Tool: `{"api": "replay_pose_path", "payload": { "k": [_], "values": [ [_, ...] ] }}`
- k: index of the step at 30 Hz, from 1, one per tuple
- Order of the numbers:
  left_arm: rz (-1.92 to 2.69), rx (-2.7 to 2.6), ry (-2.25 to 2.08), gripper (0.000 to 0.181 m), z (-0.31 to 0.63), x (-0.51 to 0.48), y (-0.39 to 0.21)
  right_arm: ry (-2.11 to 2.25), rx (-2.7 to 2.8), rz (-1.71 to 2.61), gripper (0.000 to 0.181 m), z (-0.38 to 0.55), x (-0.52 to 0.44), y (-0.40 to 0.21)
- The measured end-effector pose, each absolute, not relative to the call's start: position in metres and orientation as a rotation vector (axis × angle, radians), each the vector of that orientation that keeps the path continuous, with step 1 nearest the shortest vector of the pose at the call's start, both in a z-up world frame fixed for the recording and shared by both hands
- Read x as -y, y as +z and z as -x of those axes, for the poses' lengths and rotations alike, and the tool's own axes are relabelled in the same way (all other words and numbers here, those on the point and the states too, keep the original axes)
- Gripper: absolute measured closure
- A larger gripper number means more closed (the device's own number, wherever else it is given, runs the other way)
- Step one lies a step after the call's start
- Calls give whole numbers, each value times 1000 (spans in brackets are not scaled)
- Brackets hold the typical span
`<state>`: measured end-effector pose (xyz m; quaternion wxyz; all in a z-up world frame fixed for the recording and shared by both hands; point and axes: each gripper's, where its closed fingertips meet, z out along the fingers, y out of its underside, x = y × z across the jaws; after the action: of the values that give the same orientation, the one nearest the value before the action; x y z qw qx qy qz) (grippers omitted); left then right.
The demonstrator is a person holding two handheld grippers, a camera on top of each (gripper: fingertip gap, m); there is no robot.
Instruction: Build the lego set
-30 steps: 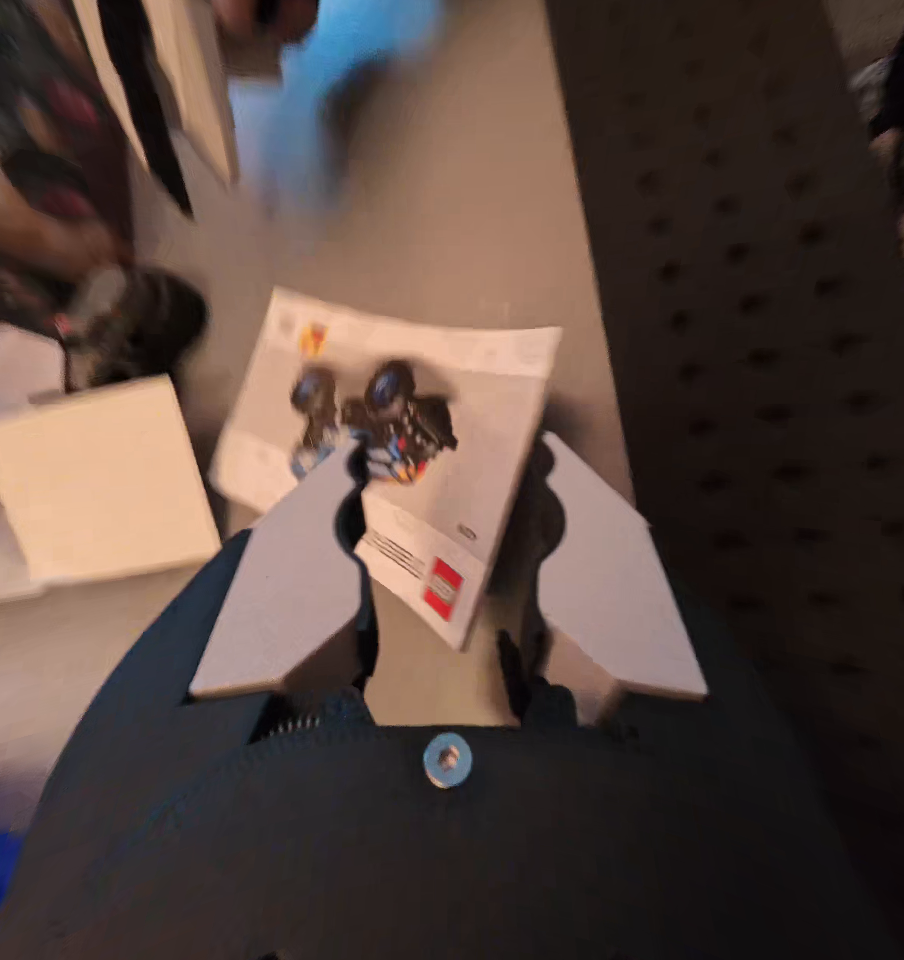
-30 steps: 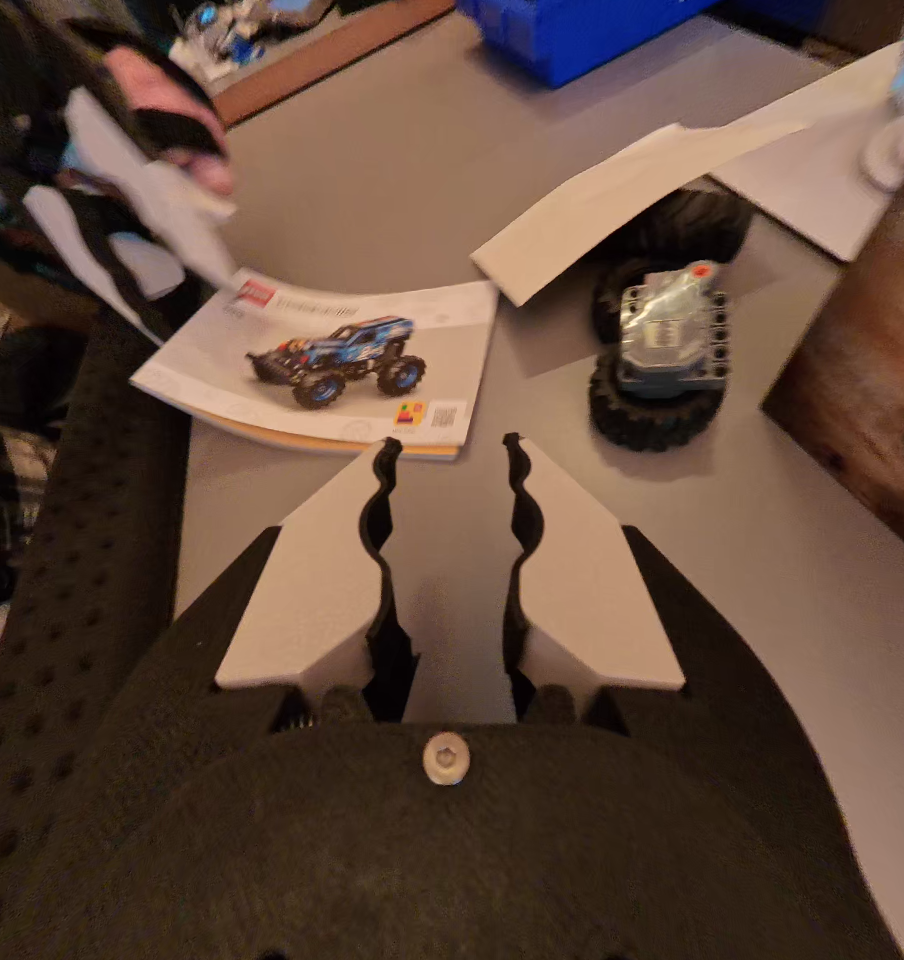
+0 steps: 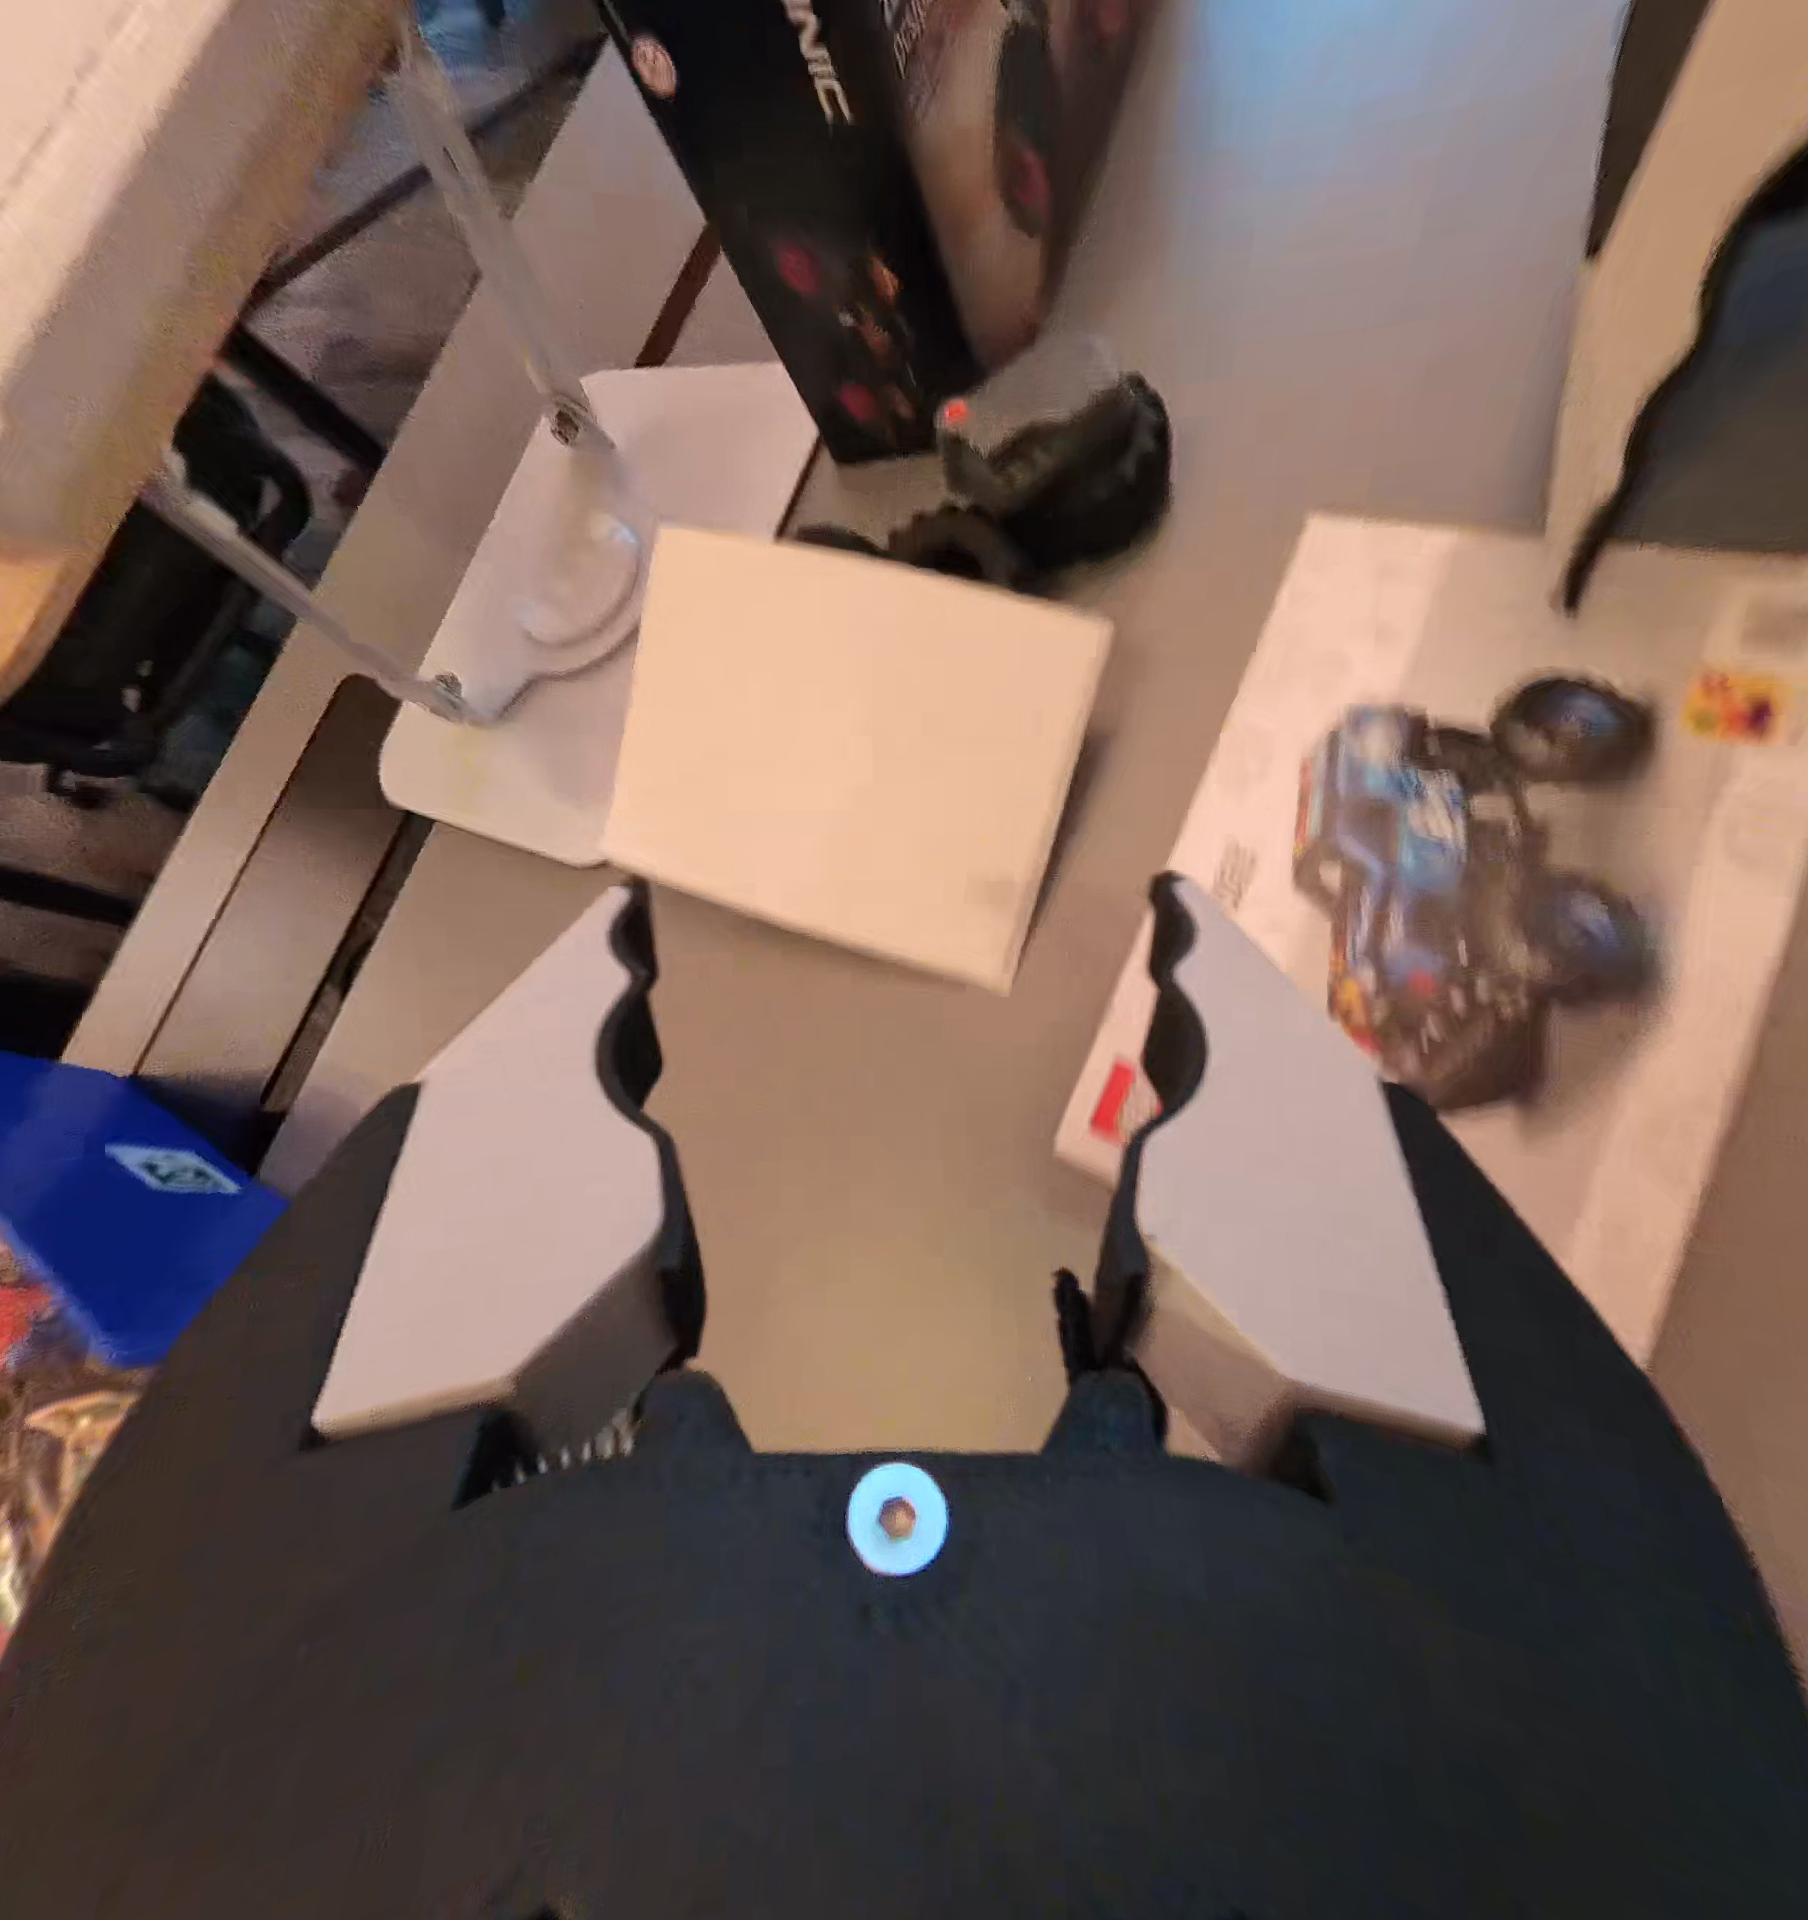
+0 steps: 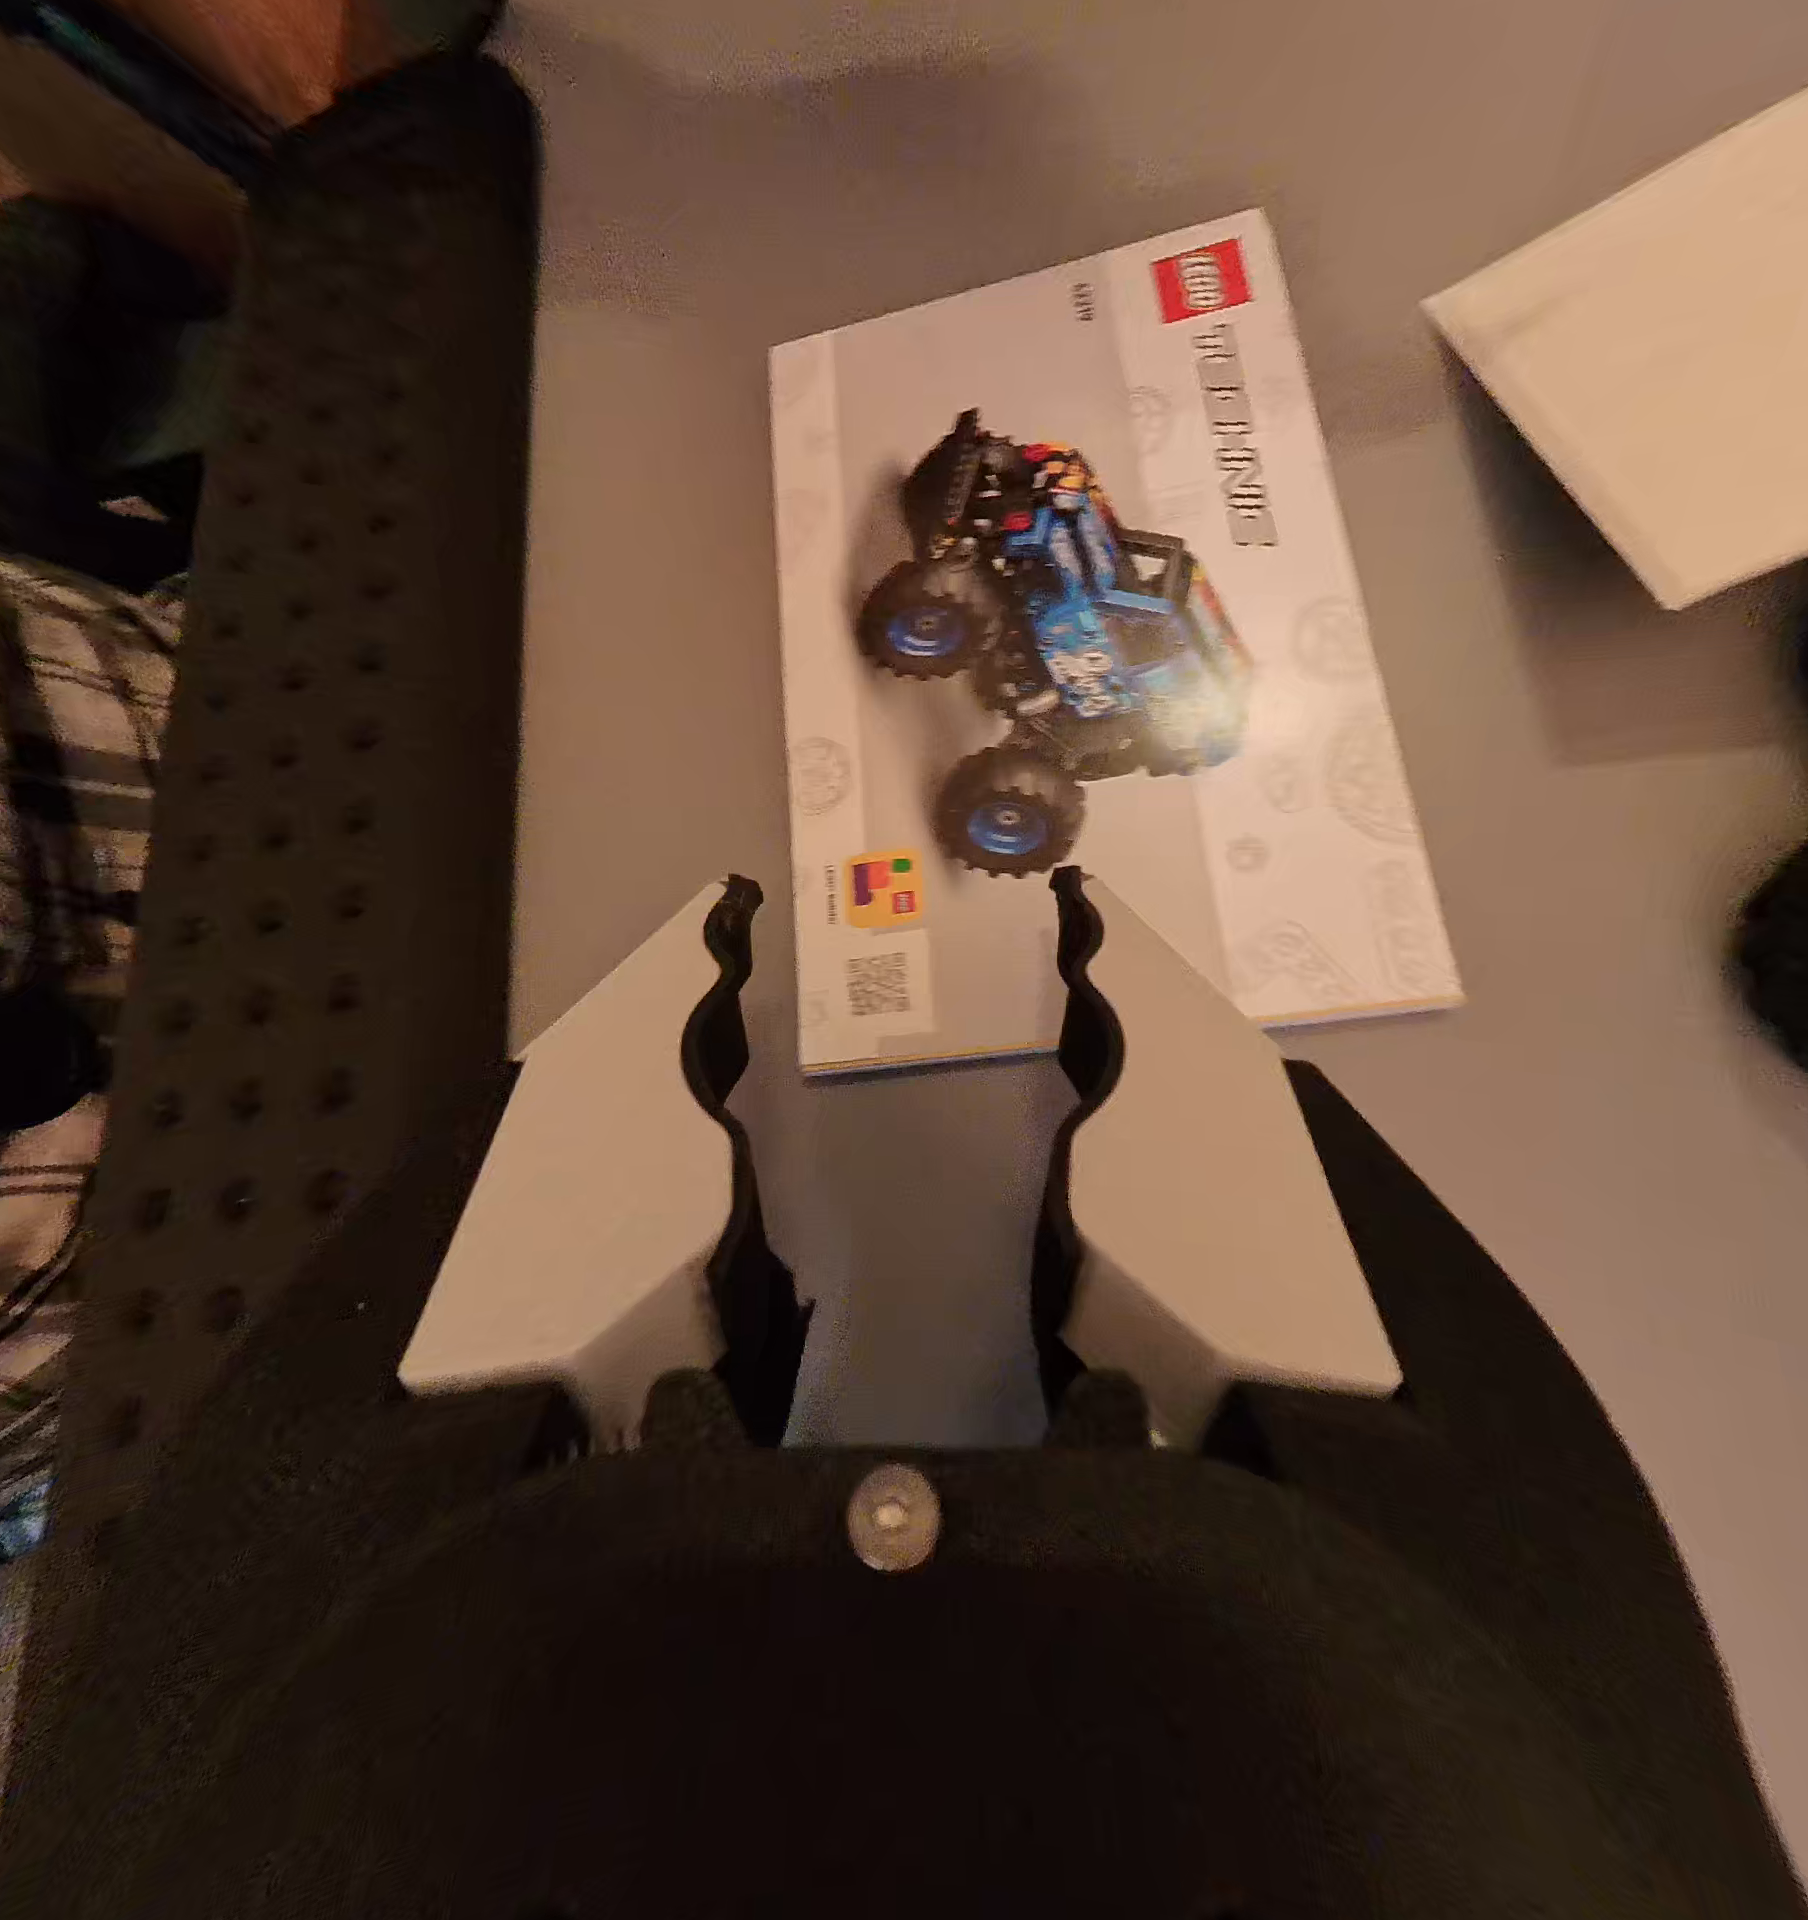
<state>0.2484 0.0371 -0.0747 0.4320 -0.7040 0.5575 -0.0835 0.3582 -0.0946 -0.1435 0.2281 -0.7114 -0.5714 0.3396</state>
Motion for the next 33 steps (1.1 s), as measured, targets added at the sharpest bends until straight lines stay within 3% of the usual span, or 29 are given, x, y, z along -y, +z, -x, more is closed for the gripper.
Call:
{"api": "replay_pose_path", "payload": {
  "k": [4,7,9,12,13,14,20,24,33],
  "values": [
    [1830,-1436,-110,76,-305,-47,-117,830,1583,1975,124,-362,84,-157],
    [1834,-1458,99,86,-316,-63,-145,801,1603,1906,121,-358,80,-160],
    [1804,-1426,144,102,-322,-70,-144,824,1607,1882,119,-354,80,-160],
    [1730,-1446,223,162,-322,-73,-142,877,1596,1880,118,-355,81,-158],
    [1737,-1436,206,178,-321,-73,-144,889,1594,1882,119,-355,81,-158],
    [1743,-1420,183,181,-319,-73,-143,891,1594,1881,119,-356,81,-158],
    [1687,-1125,-236,181,-297,-67,-70,890,1611,1872,119,-359,84,-158],
    [1655,-743,-555,181,-227,-83,0,908,1613,1870,119,-359,86,-157],
    [1508,-238,-601,181,-61,-144,77,939,1608,1870,120,-359,87,-157]
  ]
}}
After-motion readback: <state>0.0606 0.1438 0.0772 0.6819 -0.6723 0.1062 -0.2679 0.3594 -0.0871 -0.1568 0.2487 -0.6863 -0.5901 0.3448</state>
